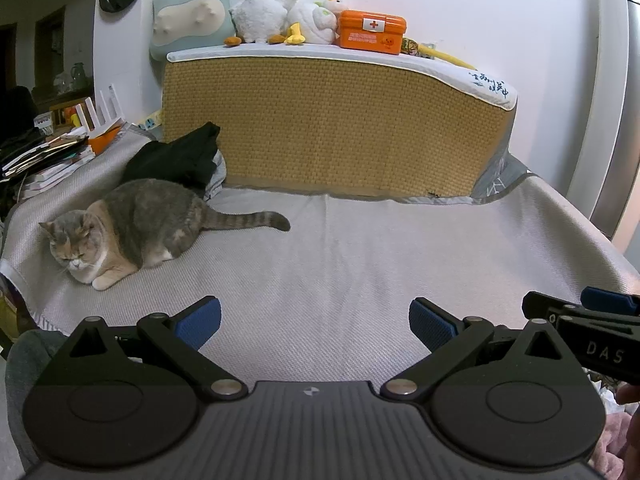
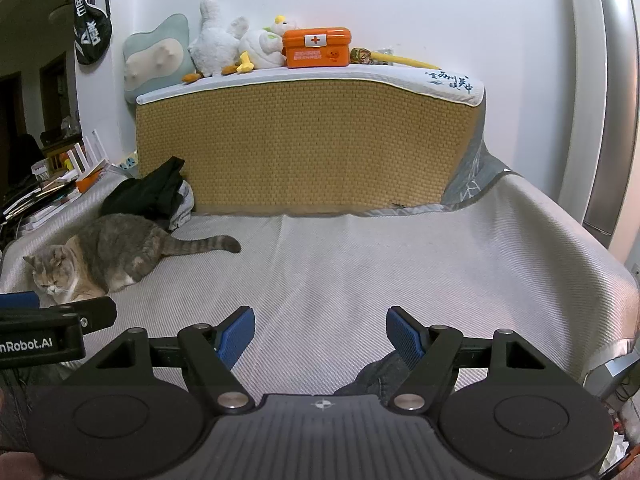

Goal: Fold clothes

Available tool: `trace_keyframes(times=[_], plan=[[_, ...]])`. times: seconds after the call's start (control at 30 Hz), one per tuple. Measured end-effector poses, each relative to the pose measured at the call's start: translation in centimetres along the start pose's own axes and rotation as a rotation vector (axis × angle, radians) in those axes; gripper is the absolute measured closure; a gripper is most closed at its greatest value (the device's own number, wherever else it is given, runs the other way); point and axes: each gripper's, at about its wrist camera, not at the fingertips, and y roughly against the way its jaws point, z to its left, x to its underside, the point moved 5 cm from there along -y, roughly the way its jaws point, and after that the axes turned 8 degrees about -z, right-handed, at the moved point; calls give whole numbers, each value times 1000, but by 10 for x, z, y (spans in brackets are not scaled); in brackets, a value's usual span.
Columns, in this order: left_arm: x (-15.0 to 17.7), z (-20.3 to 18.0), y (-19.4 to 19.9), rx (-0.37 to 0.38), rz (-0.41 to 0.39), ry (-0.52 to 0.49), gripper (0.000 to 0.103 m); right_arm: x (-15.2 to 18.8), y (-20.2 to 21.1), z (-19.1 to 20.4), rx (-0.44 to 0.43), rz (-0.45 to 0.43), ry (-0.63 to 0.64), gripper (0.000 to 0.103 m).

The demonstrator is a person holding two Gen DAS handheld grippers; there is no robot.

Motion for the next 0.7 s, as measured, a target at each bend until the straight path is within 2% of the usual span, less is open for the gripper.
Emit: trace_keyframes(times=[0.7], plan=[[1,7,1,-12,3,13,0,1,-1,-1,-7,11,-11,27]])
